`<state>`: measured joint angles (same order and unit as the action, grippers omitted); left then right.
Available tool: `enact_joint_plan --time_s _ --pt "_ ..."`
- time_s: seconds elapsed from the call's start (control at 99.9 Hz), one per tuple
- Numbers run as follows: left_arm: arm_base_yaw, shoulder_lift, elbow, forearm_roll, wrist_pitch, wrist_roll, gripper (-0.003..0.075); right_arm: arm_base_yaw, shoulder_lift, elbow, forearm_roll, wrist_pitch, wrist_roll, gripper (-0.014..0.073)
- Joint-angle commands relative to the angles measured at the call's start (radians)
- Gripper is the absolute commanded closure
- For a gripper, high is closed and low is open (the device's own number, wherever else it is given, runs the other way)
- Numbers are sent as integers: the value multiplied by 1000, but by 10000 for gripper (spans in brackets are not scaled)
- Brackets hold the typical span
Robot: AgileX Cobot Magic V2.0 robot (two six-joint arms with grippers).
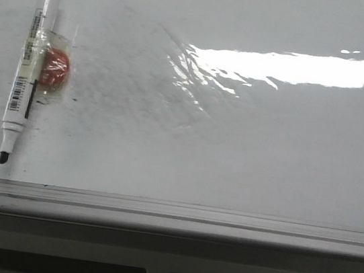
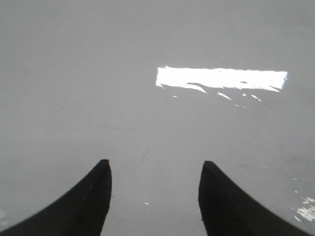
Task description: Write number 8 on whiteboard
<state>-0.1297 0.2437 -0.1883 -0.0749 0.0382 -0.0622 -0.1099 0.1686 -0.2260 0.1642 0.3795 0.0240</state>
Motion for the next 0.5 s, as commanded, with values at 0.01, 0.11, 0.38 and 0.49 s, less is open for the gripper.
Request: enact_joint_plan --time_s 0.01,0.11,0.38,0.49 --pt "-91 89 -29 -11 -108 -9 337 -6 19 -35 7 -75 -2 657" --pt "-232 182 -29 -13 -139 -9 346 -6 19 -35 7 -75 -2 657" --pt "-619 460 -29 -50 -340 -9 366 -6 19 -35 7 -75 -2 657" --pt "-670 563 -29 -97 -454 -9 366 -6 19 -35 7 -75 -2 657"
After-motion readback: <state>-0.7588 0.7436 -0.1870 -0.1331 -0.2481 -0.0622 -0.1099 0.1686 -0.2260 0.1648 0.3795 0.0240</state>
